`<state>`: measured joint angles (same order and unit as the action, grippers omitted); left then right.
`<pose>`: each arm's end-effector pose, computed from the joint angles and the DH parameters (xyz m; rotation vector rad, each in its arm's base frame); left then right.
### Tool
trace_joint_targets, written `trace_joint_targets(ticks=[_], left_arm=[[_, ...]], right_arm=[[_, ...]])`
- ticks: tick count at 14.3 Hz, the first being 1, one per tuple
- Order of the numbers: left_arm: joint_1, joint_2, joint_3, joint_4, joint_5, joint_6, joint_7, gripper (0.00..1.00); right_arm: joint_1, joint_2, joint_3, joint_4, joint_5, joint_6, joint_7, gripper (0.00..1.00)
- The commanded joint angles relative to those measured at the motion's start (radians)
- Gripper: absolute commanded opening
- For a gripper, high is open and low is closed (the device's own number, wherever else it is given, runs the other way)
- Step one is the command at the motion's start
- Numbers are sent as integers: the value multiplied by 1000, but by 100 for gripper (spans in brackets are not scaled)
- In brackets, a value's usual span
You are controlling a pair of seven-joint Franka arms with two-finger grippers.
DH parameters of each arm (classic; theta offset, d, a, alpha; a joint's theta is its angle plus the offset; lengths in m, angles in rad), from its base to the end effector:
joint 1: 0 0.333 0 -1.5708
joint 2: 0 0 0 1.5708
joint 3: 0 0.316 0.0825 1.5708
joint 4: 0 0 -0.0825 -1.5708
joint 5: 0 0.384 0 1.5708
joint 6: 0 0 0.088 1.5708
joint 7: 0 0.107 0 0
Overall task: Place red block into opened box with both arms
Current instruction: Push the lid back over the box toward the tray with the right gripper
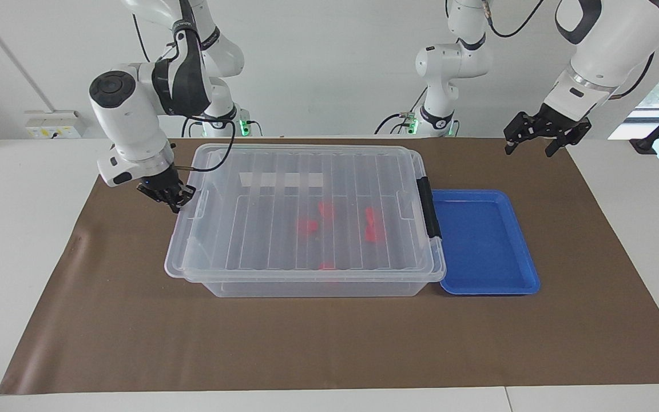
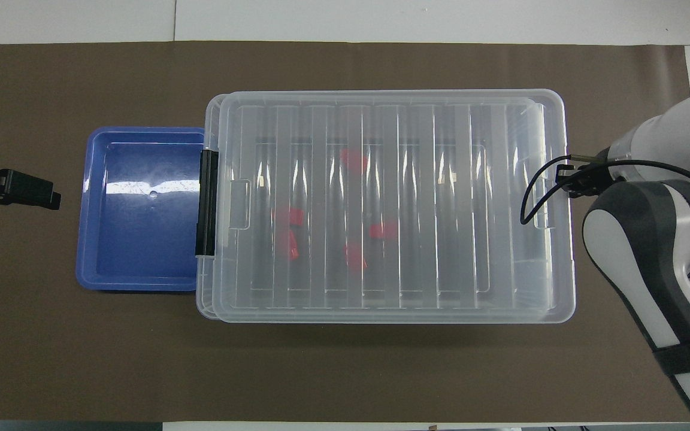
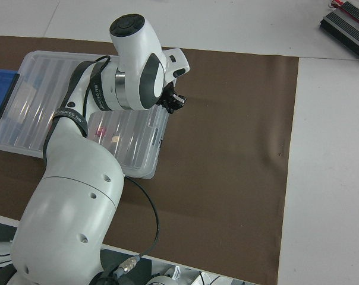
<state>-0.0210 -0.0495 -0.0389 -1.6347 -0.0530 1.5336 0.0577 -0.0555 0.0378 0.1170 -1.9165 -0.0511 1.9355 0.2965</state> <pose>0.5330 -0.0383 0.6184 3.0842 -0.1823 -0.0799 0.5665 0.0307 0.4701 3.0777 -0.3343 -0.0163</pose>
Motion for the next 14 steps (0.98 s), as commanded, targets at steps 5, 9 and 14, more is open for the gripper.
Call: trace_joint_targets(ticks=[5,9,14], left_arm=[[-11,-7,11,-8,15,-12,7,100],[-11,-7,11,-8,15,-12,7,100],[-11,-7,11,-8,15,-12,7,100]], right_arm=[[-6,-13,12,-33,5,25,24,0],[-4,-12,12,-27,5,22,27,0],[-4,-10,23,-21,5,22,52,0]])
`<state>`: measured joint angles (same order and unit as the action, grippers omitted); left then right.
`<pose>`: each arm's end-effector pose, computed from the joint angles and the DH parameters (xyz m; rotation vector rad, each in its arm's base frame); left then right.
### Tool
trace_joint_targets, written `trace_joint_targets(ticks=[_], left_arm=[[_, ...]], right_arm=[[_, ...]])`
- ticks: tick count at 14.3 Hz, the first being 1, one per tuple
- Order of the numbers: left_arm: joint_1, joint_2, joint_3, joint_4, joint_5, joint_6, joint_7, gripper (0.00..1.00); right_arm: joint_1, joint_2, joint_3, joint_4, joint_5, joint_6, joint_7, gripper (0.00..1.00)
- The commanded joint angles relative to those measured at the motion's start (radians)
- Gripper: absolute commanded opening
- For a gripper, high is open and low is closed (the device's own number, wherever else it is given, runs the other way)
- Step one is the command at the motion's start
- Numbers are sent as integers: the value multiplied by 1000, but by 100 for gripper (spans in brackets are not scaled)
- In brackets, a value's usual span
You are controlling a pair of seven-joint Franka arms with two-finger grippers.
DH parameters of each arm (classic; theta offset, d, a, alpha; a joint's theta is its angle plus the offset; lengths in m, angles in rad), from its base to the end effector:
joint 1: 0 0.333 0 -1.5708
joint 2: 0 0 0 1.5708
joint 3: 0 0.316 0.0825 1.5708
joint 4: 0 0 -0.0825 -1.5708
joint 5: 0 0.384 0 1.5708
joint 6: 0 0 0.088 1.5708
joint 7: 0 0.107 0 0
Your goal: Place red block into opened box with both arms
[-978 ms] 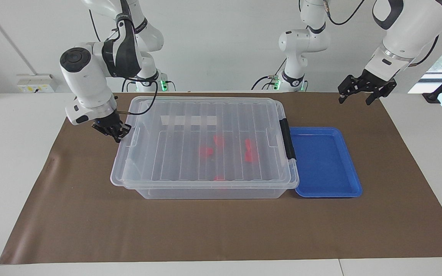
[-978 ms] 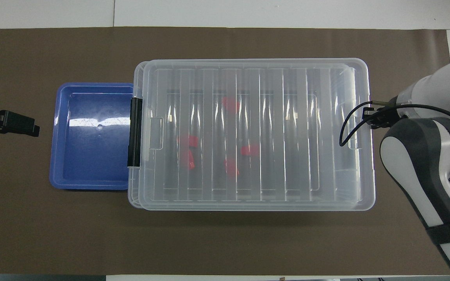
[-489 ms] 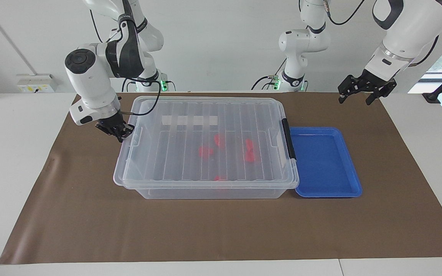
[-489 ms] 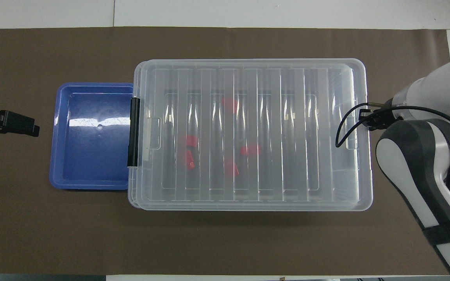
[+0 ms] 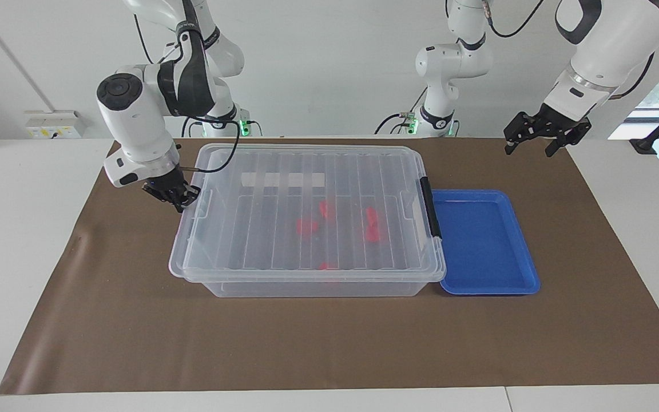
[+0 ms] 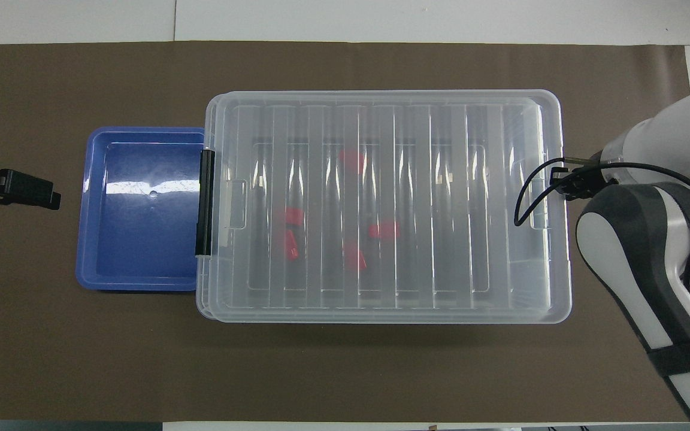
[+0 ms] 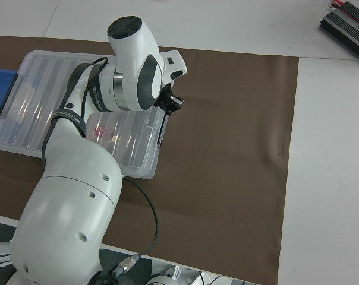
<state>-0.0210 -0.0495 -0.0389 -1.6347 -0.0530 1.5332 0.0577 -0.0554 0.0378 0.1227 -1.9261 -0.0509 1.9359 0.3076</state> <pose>0.5329 -0.0383 0.6183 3.0841 -0.1824 -0.0805 0.5647 0.0339 0.4656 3.0754 -0.3420 -0.0298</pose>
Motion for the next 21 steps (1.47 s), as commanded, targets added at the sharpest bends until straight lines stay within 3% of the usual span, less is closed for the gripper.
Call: trace_joint_targets(ticks=[1,8,11,12,13,14,16,21], left_arm=[[-11,-7,11,-8,15,-11,7,100],[-10,-7,11,-8,15,-11,7,100],[-10,-7,11,-8,15,-10,7,100],[-10,-7,11,-8,15,-11,7,100],[-10,-7,13,-8,15,-11,7,100],[-10,-7,11,-8,15,-11,7,100],[-10,-7,11,-8,15,-10,7,100],[-10,-7,11,-8,15,-11,7,100]], right_arm=[[-4,-10,18,-11,5,21,48,0],[-4,-7,20,8,5,-1,38,0],[-4,0,17,152,5,-200,34,0],[-6,1,12,206,5,-277,34,16],[-11,-3,9,238,6,-341,33,48],[-14,-4,11,274,6,-403,30,99],[-14,-7,6,372,5,-480,-11,100],[-14,-7,-109,443,5,-512,-344,100]])
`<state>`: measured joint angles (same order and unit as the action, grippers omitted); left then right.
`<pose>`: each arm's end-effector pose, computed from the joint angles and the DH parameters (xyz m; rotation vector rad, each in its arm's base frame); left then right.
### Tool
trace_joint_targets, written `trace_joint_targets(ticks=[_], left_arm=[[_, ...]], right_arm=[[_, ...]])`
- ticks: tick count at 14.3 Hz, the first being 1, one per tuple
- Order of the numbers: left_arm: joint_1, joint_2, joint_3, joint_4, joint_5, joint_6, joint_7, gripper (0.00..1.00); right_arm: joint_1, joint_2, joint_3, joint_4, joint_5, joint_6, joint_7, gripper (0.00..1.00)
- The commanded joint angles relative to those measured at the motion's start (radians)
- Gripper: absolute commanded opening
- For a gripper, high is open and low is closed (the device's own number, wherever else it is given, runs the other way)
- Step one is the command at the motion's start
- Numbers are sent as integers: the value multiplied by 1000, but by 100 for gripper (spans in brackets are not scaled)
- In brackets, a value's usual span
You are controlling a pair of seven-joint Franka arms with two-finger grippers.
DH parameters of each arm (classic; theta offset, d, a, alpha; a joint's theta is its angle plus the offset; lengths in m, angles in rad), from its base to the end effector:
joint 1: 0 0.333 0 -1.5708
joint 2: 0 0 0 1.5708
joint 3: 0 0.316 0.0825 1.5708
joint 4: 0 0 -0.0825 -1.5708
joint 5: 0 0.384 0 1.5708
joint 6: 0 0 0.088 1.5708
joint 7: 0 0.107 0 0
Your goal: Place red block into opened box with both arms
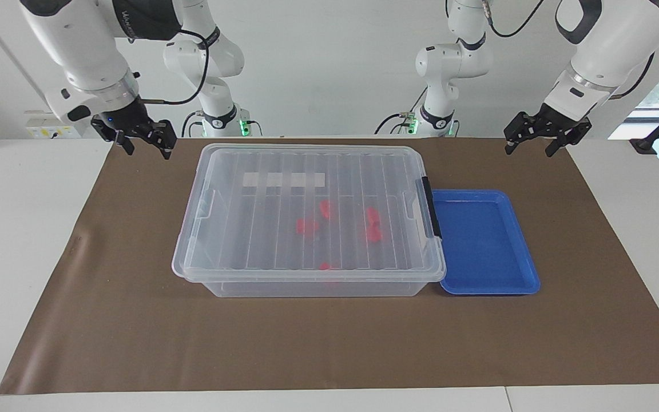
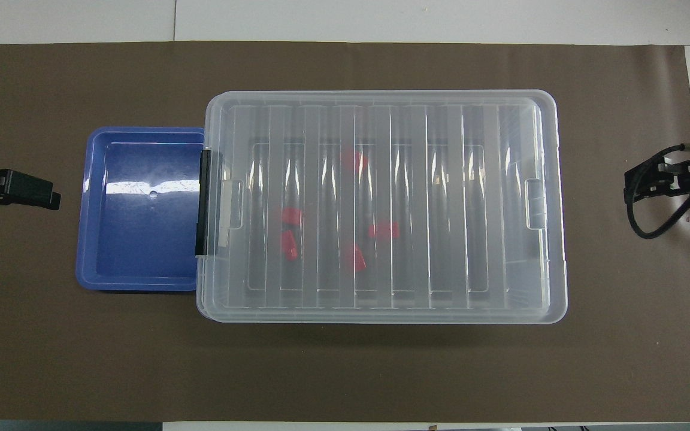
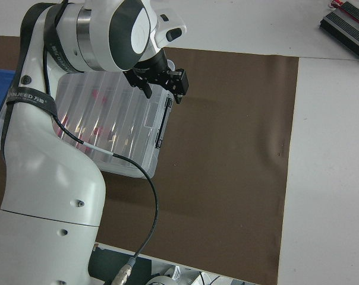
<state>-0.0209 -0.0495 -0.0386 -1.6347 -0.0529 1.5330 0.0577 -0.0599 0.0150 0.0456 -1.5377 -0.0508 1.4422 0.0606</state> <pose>0.5329 -0.0381 0.6183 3.0843 -0.1817 -0.0808 0.5452 -0.0140 0.6213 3.0821 -0.1212 -0.1687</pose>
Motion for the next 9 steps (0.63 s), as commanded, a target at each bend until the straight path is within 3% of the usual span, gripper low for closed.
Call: trace_joint_targets(ticks=[1,9], left_arm=[[-10,-7,11,-8,15,-11,7,100],[-10,-7,11,-8,15,-11,7,100]], right_arm=[[-9,16,-41,54,0,-10,-100,100],[-9,16,-24,70,65,-28,-102,100]])
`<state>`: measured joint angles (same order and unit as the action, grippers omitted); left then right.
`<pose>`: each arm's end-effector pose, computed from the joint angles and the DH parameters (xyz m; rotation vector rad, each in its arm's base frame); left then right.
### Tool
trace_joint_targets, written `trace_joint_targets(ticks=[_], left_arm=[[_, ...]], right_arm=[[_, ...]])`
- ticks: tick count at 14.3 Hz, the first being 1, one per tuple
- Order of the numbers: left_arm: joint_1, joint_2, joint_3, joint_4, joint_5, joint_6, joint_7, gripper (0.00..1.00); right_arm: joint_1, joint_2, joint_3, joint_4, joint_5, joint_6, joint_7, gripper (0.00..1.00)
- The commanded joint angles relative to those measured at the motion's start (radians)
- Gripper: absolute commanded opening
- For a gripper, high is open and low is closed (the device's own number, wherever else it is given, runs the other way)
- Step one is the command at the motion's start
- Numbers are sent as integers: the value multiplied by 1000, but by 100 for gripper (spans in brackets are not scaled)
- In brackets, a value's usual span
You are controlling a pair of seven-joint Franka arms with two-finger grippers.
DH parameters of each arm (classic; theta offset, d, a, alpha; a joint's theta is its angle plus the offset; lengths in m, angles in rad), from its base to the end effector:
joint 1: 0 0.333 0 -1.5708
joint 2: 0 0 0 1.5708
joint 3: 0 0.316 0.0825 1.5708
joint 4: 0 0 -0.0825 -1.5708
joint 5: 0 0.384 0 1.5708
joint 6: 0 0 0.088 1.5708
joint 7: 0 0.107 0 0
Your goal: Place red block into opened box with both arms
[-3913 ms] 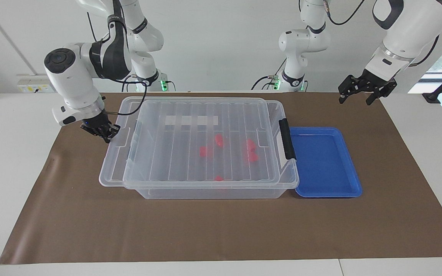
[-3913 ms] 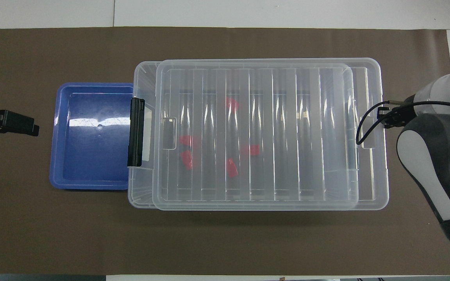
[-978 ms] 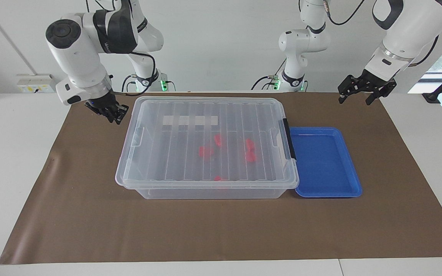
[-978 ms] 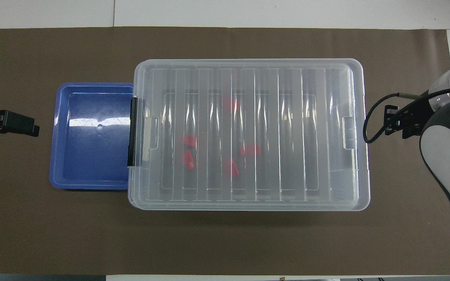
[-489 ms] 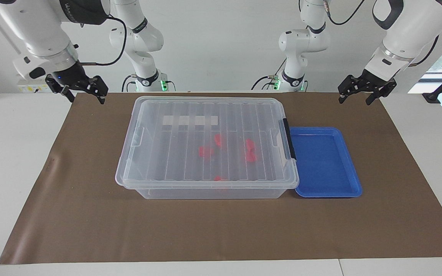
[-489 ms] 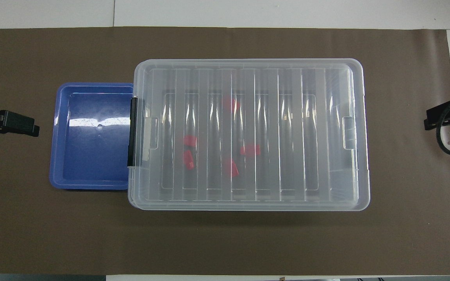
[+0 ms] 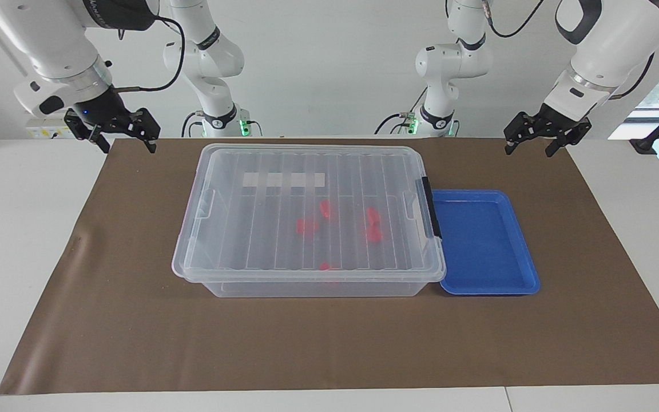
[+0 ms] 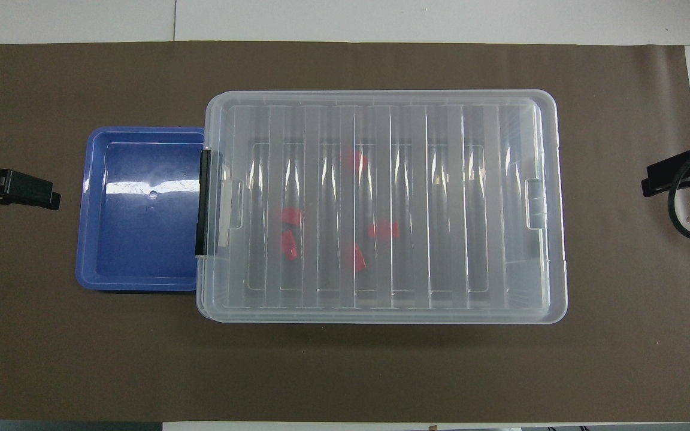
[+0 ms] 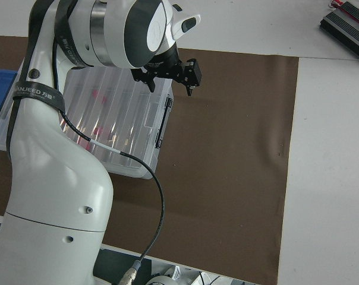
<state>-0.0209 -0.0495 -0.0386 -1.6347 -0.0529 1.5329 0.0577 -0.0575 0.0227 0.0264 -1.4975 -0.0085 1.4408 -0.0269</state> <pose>0.5329 -0.0381 0.6183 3.0842 -0.1818 -0.0809 0.5479 -0.0182 0.6352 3.1335 -0.0078 -0.1248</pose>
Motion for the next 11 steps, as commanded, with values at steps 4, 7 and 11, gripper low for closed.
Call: trace_joint_targets(ticks=[4,7,11], left_arm=[[-10,-7,11,-8,15,-11,7,100],[-10,-7,11,-8,15,-10,7,100],[-10,-7,11,-8,15,-11,7,100]], right_arm=[[-10,-12,-2,10,22,-25,-8,100],[-8,-15,-3,5,25,-25,-10,100],[-8,-15,4,3,25,-16,-5,100]])
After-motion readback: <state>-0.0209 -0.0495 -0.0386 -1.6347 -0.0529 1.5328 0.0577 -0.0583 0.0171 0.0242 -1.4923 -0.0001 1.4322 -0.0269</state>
